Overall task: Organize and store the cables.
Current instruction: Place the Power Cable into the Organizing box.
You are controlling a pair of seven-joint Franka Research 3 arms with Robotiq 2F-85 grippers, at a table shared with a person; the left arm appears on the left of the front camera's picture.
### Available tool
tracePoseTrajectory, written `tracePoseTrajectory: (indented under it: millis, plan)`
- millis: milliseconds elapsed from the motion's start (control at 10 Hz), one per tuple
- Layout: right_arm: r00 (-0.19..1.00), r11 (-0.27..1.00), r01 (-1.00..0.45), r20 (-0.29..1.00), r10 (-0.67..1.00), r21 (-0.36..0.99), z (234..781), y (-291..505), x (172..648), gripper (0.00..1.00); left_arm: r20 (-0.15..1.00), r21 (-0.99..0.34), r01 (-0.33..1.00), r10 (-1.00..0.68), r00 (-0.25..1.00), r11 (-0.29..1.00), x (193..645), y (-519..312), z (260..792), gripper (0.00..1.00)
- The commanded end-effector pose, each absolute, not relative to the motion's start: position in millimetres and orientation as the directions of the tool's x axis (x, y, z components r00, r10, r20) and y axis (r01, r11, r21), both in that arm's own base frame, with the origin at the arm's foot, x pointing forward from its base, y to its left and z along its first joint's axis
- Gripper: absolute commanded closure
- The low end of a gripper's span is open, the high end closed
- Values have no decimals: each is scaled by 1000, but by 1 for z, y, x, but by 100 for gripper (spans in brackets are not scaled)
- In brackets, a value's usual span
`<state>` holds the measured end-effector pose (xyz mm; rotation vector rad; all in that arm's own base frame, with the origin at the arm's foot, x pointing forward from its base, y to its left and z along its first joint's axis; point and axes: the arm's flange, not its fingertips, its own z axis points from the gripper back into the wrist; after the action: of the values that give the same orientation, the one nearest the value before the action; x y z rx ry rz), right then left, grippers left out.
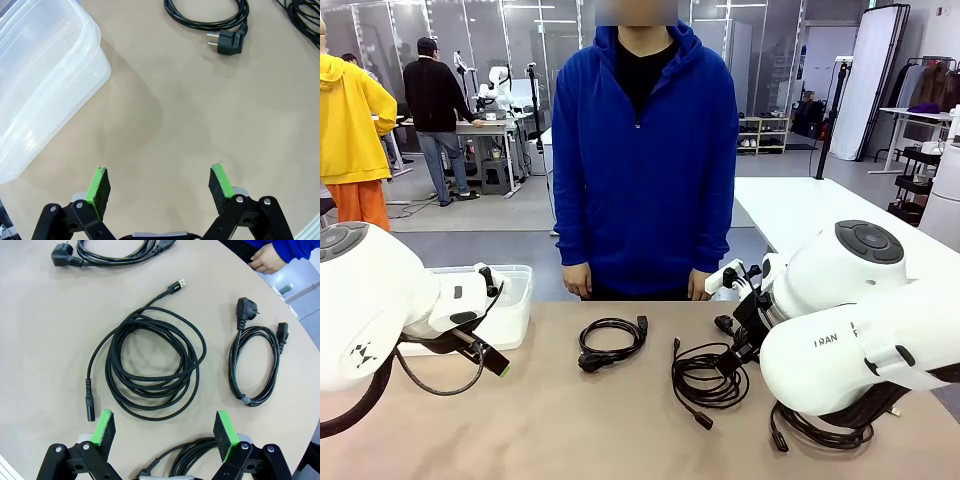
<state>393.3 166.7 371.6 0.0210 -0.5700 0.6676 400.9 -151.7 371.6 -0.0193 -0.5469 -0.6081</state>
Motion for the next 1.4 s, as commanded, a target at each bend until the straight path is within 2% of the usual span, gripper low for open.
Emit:
tracePoseTrajectory:
  millis: [0,100,300,700,800,1100,1200,1300]
  plan:
    - [639,791,-591,506,579,-160,372,167,393,0,493,140,547,-538,684,825,401,-152,372,0]
    - [635,793,-587,517,575,-161,389,155,390,0,488,188,605,-608,627,774,397,-148,392,0]
    - [617,770,-609,496,611,-191,427,126,375,0,483,118,741,-690,539,661,381,-135,441,0]
    - [595,723,-675,470,652,-149,488,96,351,0,399,57,824,-769,499,564,367,-111,494,0]
    - [541,678,-722,498,678,-139,508,75,336,0,401,55,833,-776,486,550,363,-95,509,0]
    - [433,612,-785,620,654,-97,543,-21,291,0,500,4,875,-758,418,485,340,-3,547,0]
    - [439,642,-759,645,626,-106,548,-51,278,0,507,-22,840,-718,477,542,330,26,554,0]
    - [392,646,-749,688,611,-147,548,-81,267,0,561,-3,834,-689,459,552,322,52,558,0]
